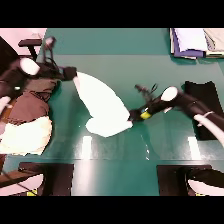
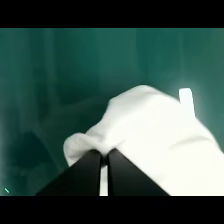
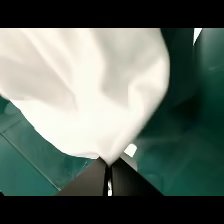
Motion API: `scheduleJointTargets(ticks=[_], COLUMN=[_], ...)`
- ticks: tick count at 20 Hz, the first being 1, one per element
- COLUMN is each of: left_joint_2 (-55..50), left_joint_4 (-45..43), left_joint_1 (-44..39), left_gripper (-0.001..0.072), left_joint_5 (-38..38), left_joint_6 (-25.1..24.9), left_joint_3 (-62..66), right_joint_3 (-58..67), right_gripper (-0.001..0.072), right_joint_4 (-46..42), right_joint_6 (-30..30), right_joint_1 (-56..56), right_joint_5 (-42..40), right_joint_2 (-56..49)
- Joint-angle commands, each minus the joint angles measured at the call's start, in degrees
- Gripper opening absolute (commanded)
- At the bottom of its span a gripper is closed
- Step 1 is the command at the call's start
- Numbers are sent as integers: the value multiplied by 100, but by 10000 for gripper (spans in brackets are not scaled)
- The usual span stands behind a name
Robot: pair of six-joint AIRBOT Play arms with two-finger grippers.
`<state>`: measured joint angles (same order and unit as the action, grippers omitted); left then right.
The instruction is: Fold the shirts.
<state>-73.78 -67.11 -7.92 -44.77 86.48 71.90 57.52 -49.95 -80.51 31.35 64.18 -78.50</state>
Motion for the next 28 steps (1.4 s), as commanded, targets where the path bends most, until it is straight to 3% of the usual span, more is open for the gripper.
scheduleJointTargets(ticks=[1,8,11,14,18,21,25,28], left_joint_2=[1108,2951,3244,3167,3115,3112,3110,3110], left_joint_4=[-671,-332,-26,22,-20,-13,122,772], left_joint_1=[0,-2,-2,-2,-2,-188,-1309,-2267], left_gripper=[25,24,24,23,22,21,22,25], left_joint_5=[-343,-1320,-1637,-2437,-2625,-2570,-2557,-2719], left_joint_6=[-42,-299,-299,-299,-302,-509,-546,-544], left_joint_3=[608,2197,2332,2100,490,-1056,-2647,-3289], right_joint_3=[1108,3521,4153,4382,3351,2184,1069,549], right_gripper=[13,13,13,12,12,12,12,12], right_joint_4=[-1360,-1615,-1613,-1620,-1696,-2404,-2673,-2675], right_joint_6=[-306,-302,-304,-310,-415,-612,-756,-756], right_joint_1=[-898,-2662,-2804,-2599,-2044,-1679,-1567,-1574], right_joint_5=[857,1410,1637,2044,2081,1821,1781,1731], right_joint_2=[861,2588,2734,2529,2312,2470,2813,3012])
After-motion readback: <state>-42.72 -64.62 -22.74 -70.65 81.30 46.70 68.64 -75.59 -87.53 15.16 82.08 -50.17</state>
